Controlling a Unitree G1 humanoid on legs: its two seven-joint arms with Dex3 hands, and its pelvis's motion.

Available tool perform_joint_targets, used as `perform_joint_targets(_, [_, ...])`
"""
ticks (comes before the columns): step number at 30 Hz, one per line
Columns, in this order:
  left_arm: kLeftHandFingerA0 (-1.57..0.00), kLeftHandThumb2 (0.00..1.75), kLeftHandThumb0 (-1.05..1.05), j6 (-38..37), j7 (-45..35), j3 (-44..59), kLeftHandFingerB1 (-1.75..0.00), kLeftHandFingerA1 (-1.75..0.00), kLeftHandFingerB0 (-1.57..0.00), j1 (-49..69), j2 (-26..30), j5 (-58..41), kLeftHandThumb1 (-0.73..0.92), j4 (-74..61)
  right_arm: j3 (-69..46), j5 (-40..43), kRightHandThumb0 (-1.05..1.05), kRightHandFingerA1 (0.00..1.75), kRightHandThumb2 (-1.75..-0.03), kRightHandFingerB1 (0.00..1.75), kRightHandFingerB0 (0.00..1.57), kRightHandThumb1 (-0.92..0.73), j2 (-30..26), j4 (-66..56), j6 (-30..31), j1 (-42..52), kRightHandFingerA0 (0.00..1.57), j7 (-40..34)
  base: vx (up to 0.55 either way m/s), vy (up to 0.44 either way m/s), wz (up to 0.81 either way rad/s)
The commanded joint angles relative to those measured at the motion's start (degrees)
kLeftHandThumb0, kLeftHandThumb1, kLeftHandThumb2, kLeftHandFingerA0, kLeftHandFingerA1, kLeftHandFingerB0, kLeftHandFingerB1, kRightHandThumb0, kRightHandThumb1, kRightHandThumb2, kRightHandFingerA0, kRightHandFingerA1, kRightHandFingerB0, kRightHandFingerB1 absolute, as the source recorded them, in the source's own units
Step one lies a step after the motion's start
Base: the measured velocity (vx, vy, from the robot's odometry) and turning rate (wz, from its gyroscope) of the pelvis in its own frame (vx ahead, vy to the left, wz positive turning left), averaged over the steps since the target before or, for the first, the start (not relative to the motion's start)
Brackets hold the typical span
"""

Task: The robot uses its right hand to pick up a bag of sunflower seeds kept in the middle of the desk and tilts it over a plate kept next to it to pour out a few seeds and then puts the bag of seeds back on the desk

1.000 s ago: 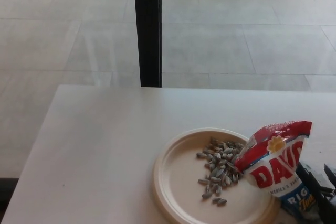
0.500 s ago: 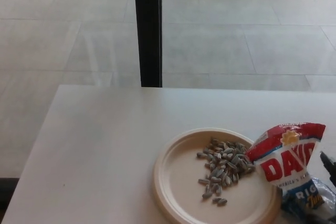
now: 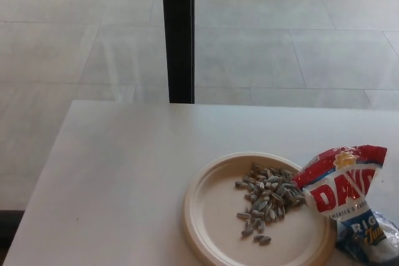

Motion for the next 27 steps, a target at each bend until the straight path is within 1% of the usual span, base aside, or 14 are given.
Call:
perform_joint_targets(1, [-0.47, 0.73, -1.00, -1.5, 0.9, 0.3, -0.41, -0.61, -0.39, 0.6, 1.0, -0.2, 0.92, -0.2, -12.1, 17.5, -1.05, 0.00, -0.66, 0.00, 0.00, -0.83, -3.4, -4.8, 9.0, 4.5, 0.00, 11.2, 0.00, 0.000, 0.00])
perform_joint_targets(2, [-0.44, 1.20, -1.03, -1.1, 0.4, 0.7, -0.49, -0.63, -0.32, 0.4, 1.1, -0.7, 0.77, -0.1, -13.6, 18.0, -1.05, 0.00, -0.66, 0.05, 0.00, -0.82, -3.6, -5.0, 9.3, 5.9, 0.00, 11.8, 0.00, 0.000, 0.00])
perform_joint_targets(4, [-0.53, 0.69, -1.03, 0.0, -0.1, 1.8, -0.40, -0.69, -0.38, -0.1, 1.0, -1.9, 0.92, 0.1, -18.1, 22.0, -1.05, 0.00, -0.72, 0.09, 0.00, -0.78, -3.4, -5.0, 8.7, 9.4, 0.00, 14.1, 0.00, 0.000, 0.00])
perform_joint_targets(8, [-0.57, 1.21, -1.00, -1.1, 2.0, 0.3, -0.48, -0.76, -0.32, 0.1, 1.1, 0.1, 0.73, 0.2, -25.6, 26.9, -1.05, 0.00, -0.57, 0.26, 0.00, -0.83, -2.2, -1.8, 8.4, 11.7, 0.00, 14.3, 0.00, 0.000, 0.00])
perform_joint_targets(9, [-0.59, 0.70, -1.05, -1.0, 1.7, 0.7, -0.39, -0.75, -0.40, 0.1, 1.0, -0.4, 0.92, 0.3, -27.6, 28.2, -1.05, 0.04, -0.54, 0.40, 0.00, -0.84, -1.8, -0.8, 8.3, 11.9, 0.00, 13.9, 0.00, 0.000, 0.00])
perform_joint_targets(10, [-0.95, 1.11, -1.02, -0.8, 1.8, 1.1, -0.53, -1.44, -0.38, -0.1, 1.0, -0.9, 0.71, 0.0, -32.2, 29.9, -1.05, 0.52, -1.07, 0.48, 0.00, -0.60, -0.6, 3.9, 8.0, 10.6, 0.00, 10.3, 0.00, 0.000, 0.00])
perform_joint_targets(11, [-0.89, 0.73, -1.03, -0.9, 1.9, 1.2, -0.45, -1.62, -0.42, 0.0, 0.9, -1.0, 0.91, -0.1, -34.8, 31.0, -1.05, 0.55, -1.08, 0.50, 0.00, -0.60, 0.0, 6.2, 8.1, 9.8, 0.00, 8.3, 0.00, 0.000, 0.00])
perform_joint_targets(13, [-0.68, 0.69, -1.02, -0.7, 1.6, 1.4, -0.41, -1.25, -0.43, -0.1, 0.9, -1.2, 0.92, 0.1, -40.4, 32.8, -1.05, 0.00, -0.56, 0.31, 0.00, -0.92, 1.3, 11.2, 8.4, 7.8, 0.00, 2.7, 0.00, 0.000, 0.00])
perform_joint_targets(15, [-0.68, 0.69, -1.02, -0.7, 1.5, 1.6, -0.41, -1.25, -0.43, -0.1, 0.9, -1.4, 0.92, 0.1, -42.5, 31.7, -1.05, 0.00, -0.56, 0.31, 0.00, -0.92, 1.1, 14.5, 9.0, 7.0, 0.00, 0.5, 0.00, 0.000, 0.00])
perform_joint_targets(16, [-0.76, 0.68, -1.02, -0.3, 1.3, 2.2, -0.41, -1.28, -0.45, -0.2, 0.9, -2.0, 0.92, 0.2, -46.4, 34.4, -1.05, 0.56, -1.10, 0.47, 0.00, -0.67, 1.2, 21.6, 8.1, 4.5, 0.00, -2.4, 0.00, 0.000, 0.00])
perform_joint_targets(23, [-0.59, 0.68, -0.98, -0.3, 1.5, 3.2, -0.42, -0.64, -0.46, 0.0, 0.1, -2.8, 0.92, 0.2, -54.7, 38.1, -1.05, 0.57, -1.06, 0.52, 0.00, -0.67, -0.6, 44.2, 3.4, -1.9, 0.00, -8.8, 0.00, 0.000, 0.00])
perform_joint_targets(24, [-0.55, 1.12, -0.92, 0.4, 1.8, 3.9, -0.52, -0.67, -0.40, -0.4, 0.0, -3.4, 0.68, 0.5, -55.1, 38.6, -1.05, 0.61, -1.10, 0.53, 0.00, -0.65, 0.9, 48.1, -0.1, -1.7, 0.00, -8.8, 0.00, 0.000, 0.00])
perform_joint_targets(25, [-0.62, 0.67, -0.97, 0.1, 2.0, 3.9, -0.43, -0.64, -0.47, -0.3, -0.4, -3.3, 0.91, 0.5, -55.6, 38.8, -1.05, 0.61, -1.11, 0.54, 0.00, -0.65, 0.7, 50.8, -1.1, -1.5, 0.00, -8.4, 0.00, 0.000, 0.00])
perform_joint_targets(27, [-0.60, 0.67, -0.98, 0.0, 2.0, 3.8, -0.42, -0.63, -0.48, -0.1, -0.6, -3.0, 0.91, 0.7, -56.2, 39.0, -1.05, 0.57, -1.04, 0.49, 0.00, -0.66, 0.4, 55.2, -0.6, -0.8, 0.00, -8.0, 0.00, 0.000, 0.00])
